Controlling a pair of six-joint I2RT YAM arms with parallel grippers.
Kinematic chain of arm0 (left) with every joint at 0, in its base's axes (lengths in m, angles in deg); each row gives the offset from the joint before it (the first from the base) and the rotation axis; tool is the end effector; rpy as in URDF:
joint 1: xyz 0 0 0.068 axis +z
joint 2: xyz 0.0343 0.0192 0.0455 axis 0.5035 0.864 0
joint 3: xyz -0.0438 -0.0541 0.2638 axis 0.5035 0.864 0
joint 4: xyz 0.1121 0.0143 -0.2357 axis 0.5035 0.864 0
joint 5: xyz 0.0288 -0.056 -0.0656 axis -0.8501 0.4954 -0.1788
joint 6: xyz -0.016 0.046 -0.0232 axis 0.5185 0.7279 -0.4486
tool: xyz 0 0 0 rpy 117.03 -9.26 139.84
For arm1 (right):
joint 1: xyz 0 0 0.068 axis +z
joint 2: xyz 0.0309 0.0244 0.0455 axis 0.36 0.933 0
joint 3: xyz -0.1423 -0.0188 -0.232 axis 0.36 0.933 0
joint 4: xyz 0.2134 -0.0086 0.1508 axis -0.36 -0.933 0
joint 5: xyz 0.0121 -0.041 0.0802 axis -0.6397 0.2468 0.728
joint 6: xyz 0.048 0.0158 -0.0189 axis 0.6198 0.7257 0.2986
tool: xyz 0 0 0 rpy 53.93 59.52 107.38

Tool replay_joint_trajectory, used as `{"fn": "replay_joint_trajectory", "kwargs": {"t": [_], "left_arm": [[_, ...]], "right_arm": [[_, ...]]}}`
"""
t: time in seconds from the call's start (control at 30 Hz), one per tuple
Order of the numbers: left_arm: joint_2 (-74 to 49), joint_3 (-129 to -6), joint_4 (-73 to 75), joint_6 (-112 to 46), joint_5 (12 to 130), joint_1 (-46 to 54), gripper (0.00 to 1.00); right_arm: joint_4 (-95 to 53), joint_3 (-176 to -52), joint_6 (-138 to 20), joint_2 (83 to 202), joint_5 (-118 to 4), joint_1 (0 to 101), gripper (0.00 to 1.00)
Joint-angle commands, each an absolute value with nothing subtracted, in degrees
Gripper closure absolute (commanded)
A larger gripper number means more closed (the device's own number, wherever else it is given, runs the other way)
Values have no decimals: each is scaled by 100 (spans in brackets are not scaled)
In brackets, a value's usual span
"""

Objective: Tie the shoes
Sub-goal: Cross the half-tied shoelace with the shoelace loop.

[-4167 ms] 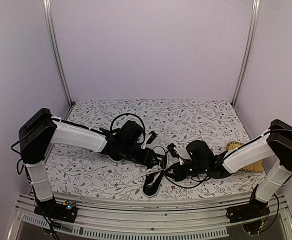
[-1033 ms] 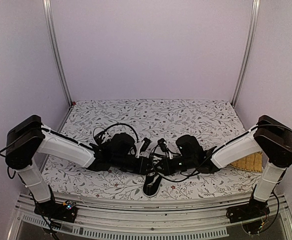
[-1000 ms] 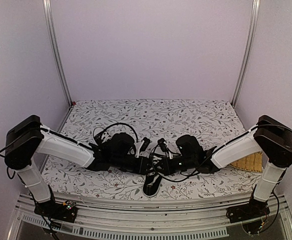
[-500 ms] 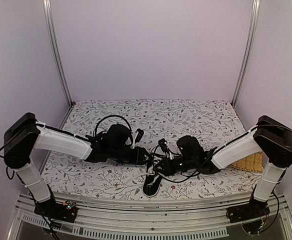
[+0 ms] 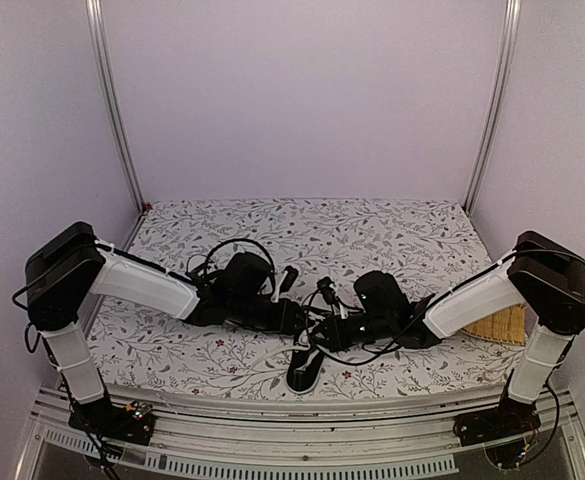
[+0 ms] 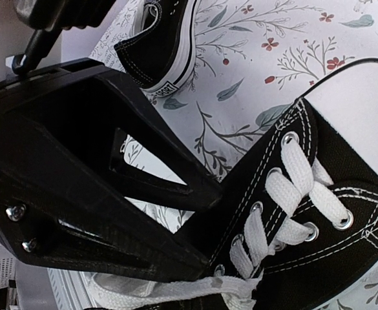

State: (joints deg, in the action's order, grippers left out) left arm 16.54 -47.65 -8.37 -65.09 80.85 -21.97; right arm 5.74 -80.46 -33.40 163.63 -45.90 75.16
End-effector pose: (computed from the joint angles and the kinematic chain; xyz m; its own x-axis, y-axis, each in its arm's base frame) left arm 0.2155 -0.2958 0.1442 -0.9017 0.1006 -0.4205 0.3826 0.6386 -0.6677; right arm 0.1896 0.2806 0.1283 -0.7710 -0.1983 -0.6051 -0.6021 0.5363 0.5914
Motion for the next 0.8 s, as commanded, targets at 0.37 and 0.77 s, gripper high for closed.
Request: {"fn": "replay_joint_trajectory", "kwargs": {"t": [0.37,0.77], "left_arm": [[1873,-4547,-1489,-6756,8596,-2156,68],[1965,-4448,-1477,-6933,8629,-2154,70]], "right_arm": [[648,-7994,-3311,16372,-4678,7549,98],[642,-7993,-3317,16336,-4695,7549,98]]}}
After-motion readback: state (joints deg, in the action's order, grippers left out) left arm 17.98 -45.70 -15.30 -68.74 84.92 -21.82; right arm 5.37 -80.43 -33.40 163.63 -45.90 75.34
